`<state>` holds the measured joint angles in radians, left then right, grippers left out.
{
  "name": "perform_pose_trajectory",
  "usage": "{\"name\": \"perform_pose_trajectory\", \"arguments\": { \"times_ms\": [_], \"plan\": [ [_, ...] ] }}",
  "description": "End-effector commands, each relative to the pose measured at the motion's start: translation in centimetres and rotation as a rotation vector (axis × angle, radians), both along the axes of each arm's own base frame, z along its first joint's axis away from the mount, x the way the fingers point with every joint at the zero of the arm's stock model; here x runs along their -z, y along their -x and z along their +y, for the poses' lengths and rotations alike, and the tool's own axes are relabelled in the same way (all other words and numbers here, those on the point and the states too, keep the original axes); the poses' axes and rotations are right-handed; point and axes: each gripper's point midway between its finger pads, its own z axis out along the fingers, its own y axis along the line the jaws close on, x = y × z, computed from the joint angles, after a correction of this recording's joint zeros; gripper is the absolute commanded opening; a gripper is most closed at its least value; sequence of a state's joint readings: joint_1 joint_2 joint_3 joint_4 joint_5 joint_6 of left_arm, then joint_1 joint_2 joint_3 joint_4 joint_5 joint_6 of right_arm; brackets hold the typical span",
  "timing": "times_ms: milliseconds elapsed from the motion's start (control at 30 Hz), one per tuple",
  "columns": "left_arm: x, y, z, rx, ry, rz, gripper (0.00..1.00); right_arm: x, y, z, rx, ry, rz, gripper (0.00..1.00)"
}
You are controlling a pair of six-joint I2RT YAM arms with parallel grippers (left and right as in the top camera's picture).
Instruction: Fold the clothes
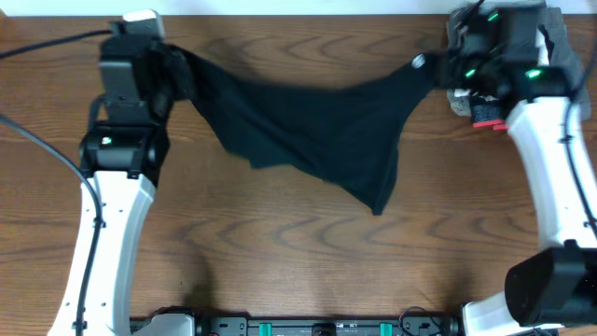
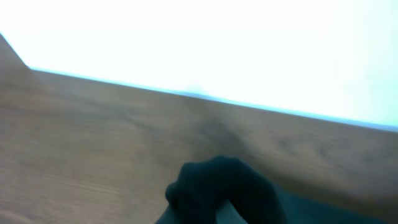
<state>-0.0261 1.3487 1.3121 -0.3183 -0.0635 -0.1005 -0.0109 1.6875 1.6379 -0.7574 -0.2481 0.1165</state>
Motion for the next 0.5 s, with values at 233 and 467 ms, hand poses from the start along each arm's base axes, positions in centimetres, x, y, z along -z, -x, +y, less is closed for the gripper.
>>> {"name": "perform_pose_trajectory", "arguments": {
  "times_ms": [233, 467],
  "plan": [
    [-16.1, 4.9, 4.2, -0.123, -0.039, -0.486, 0.06, -15.4, 0.8, -3.7, -0.020, 0.079, -0.298, 0.01],
    [-22.9, 11.4, 3.8, -0.124, -0.038, -0.712, 0.06, -22.0, 4.2, -4.4, 0.000, 0.110, -0.410, 0.01]
  ]
}}
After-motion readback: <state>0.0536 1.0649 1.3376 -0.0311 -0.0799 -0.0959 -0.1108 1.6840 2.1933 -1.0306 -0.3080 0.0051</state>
